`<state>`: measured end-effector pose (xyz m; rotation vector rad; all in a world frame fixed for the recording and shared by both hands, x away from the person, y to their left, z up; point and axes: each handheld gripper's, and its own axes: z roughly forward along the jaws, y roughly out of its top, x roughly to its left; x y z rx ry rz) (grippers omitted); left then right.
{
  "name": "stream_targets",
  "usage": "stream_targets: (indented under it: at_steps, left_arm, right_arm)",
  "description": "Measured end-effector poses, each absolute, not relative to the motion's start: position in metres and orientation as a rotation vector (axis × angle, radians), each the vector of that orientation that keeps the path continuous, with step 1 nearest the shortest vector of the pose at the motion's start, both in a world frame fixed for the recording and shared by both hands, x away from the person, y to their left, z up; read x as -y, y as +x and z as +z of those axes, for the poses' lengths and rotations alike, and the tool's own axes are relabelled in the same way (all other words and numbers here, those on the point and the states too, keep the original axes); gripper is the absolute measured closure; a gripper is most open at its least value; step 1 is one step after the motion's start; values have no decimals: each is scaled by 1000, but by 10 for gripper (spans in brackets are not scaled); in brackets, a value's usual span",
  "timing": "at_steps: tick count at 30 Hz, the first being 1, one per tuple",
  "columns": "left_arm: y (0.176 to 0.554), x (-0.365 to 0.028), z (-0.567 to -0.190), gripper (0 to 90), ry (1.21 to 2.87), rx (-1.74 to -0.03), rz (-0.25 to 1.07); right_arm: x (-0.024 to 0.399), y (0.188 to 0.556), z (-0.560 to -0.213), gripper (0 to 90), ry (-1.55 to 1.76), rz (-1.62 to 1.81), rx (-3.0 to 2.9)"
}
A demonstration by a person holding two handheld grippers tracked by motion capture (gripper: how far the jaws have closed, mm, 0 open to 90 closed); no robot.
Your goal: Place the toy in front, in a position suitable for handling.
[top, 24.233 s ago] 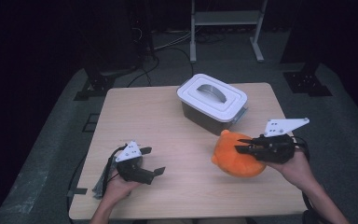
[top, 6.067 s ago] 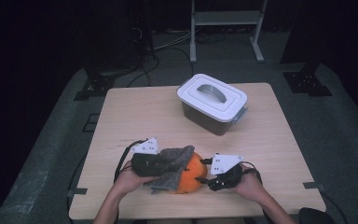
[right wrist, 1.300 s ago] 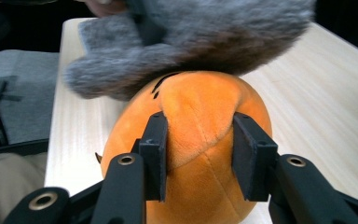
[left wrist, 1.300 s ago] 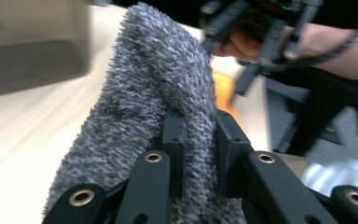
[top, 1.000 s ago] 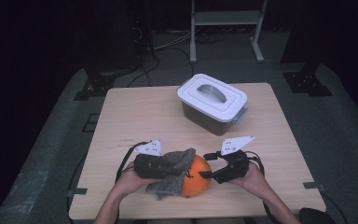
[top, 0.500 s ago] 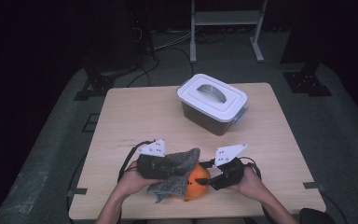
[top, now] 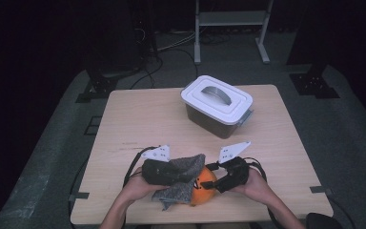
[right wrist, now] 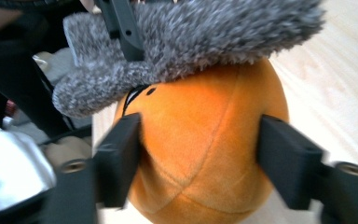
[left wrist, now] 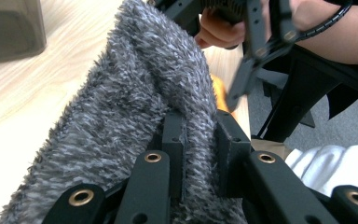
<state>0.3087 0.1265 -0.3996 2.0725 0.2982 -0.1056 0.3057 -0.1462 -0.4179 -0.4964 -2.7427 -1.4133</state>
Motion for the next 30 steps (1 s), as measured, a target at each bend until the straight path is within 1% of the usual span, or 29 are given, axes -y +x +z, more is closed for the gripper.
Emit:
stream_targets:
  at_steps: [1, 4, 6, 12, 14, 17, 21, 24, 25, 27, 28, 30]
  left_arm:
    - [309, -128, -397, 764, 2066, -300, -92]
    - [310, -138, -385, 743, 1995, -348, 7]
    - [312, -144, -383, 747, 1986, -368, 23]
    - [312, -137, -402, 775, 2051, -354, -88]
    - [310, -132, -404, 776, 2075, -332, -106]
    - [308, -128, -406, 776, 2073, -315, -150]
    - [307, -124, -408, 776, 2062, -303, -197]
    - [305, -119, -406, 775, 2072, -288, -172]
    - [305, -119, -404, 775, 2076, -291, -153]
    - [306, -122, -399, 775, 2070, -297, -119]
    - [306, -124, -398, 775, 2062, -304, -109]
    - [307, -129, -391, 775, 2037, -324, -68]
  right_arm:
    - [147, 304, -417, 445, -464, -1434, 2760]
    - [147, 300, -413, 464, -387, -1468, 2772]
    - [145, 298, -413, 464, -330, -1483, 2787]
    - [148, 304, -413, 463, -352, -1462, 2829]
    - [154, 311, -415, 427, -441, -1444, 2811]
    - [160, 321, -418, 330, -537, -1377, 2727]
    - [162, 318, -414, 282, -534, -1355, 2667]
    - [158, 316, -414, 272, -529, -1344, 2667]
    - [156, 316, -415, 306, -532, -1347, 2676]
    - [156, 314, -417, 410, -530, -1376, 2704]
    - [156, 312, -417, 448, -512, -1394, 2714]
    - [153, 307, -415, 496, -446, -1446, 2755]
